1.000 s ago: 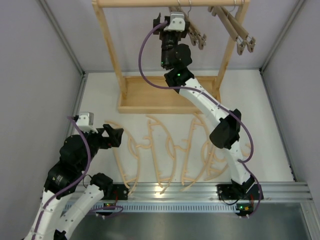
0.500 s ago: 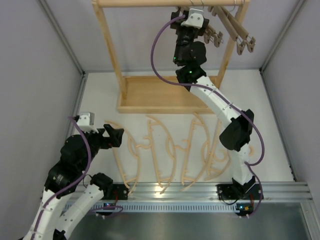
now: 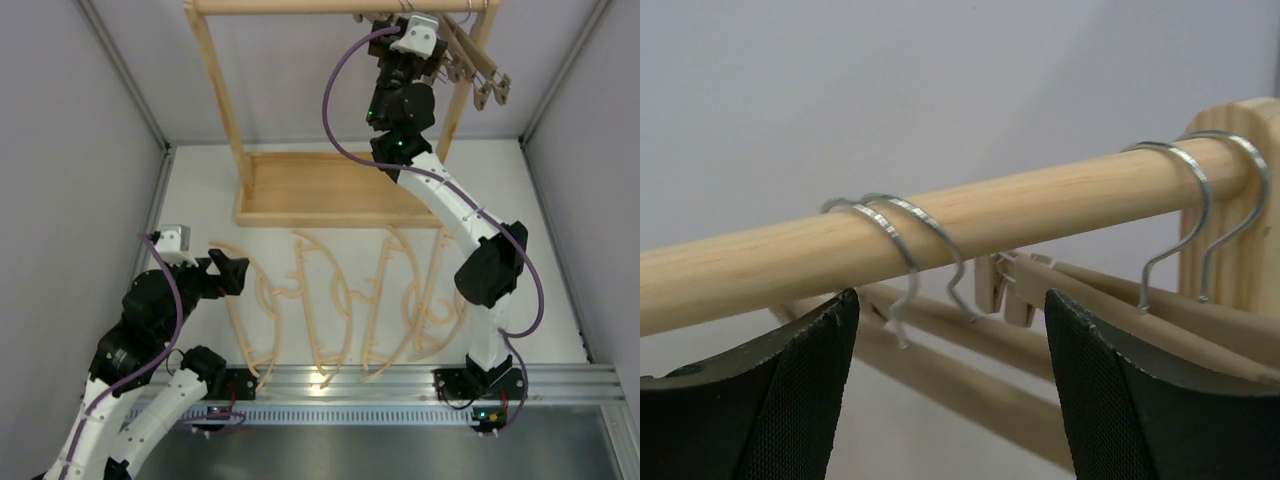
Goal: Organize the hangers
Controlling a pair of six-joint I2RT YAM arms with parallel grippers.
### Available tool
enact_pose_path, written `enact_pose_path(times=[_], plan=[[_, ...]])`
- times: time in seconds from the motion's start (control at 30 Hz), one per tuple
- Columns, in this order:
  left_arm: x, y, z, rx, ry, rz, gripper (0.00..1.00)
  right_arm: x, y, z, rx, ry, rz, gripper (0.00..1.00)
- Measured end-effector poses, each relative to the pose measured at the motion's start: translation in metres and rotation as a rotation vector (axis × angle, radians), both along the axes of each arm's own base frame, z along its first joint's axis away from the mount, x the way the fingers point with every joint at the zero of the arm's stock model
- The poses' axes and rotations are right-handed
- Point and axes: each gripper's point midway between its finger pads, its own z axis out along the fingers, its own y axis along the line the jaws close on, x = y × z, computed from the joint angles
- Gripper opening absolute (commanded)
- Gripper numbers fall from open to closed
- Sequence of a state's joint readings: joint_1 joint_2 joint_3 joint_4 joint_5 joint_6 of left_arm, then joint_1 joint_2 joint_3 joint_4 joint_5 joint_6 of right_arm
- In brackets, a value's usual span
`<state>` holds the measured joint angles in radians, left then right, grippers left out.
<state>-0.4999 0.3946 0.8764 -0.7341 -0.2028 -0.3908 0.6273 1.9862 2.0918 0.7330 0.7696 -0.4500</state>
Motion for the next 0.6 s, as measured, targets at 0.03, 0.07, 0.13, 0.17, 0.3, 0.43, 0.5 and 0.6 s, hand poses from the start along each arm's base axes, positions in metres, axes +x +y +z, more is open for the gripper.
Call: enact_pose_path(times=[0.03, 0.07, 0.13, 0.17, 0.3, 0.43, 0.5, 0.6], plan=[[0.0, 0.0, 0.0, 0.0, 0.0, 0.0, 0.98, 0.0, -0.007, 0.001, 0.006, 0.001, -0.014, 0.72], [0.0, 0.0, 0.0, 0.001, 0.001, 0.0, 0.98, 0.0, -0.013, 0.001, 0.012, 0.005, -0.03, 0.72], [0.0, 0.0, -0.001, 0.001, 0.001, -0.001, 0.98, -0.001, -0.025, 0.001, 0.021, 0.01, -0.055, 0.72], [0.0, -0.001, -0.001, 0.001, 0.001, -0.003, 0.98, -0.001, -0.03, 0.0, 0.025, 0.014, -0.064, 0.72], [0.0, -0.001, -0.001, 0.001, 0.001, -0.006, 0.98, -0.006, -0.045, 0.0, 0.035, 0.016, -0.084, 0.72], [-0.001, -0.002, -0.001, 0.001, 0.001, -0.009, 0.98, -0.01, -0.051, 0.001, 0.045, 0.013, -0.093, 0.72], [-0.001, -0.002, -0.001, 0.001, 0.001, -0.009, 0.98, -0.013, -0.053, 0.003, 0.055, 0.005, -0.096, 0.72], [-0.001, -0.002, -0.001, 0.0, 0.001, -0.008, 0.98, -0.017, -0.057, 0.004, 0.069, -0.003, -0.103, 0.72]])
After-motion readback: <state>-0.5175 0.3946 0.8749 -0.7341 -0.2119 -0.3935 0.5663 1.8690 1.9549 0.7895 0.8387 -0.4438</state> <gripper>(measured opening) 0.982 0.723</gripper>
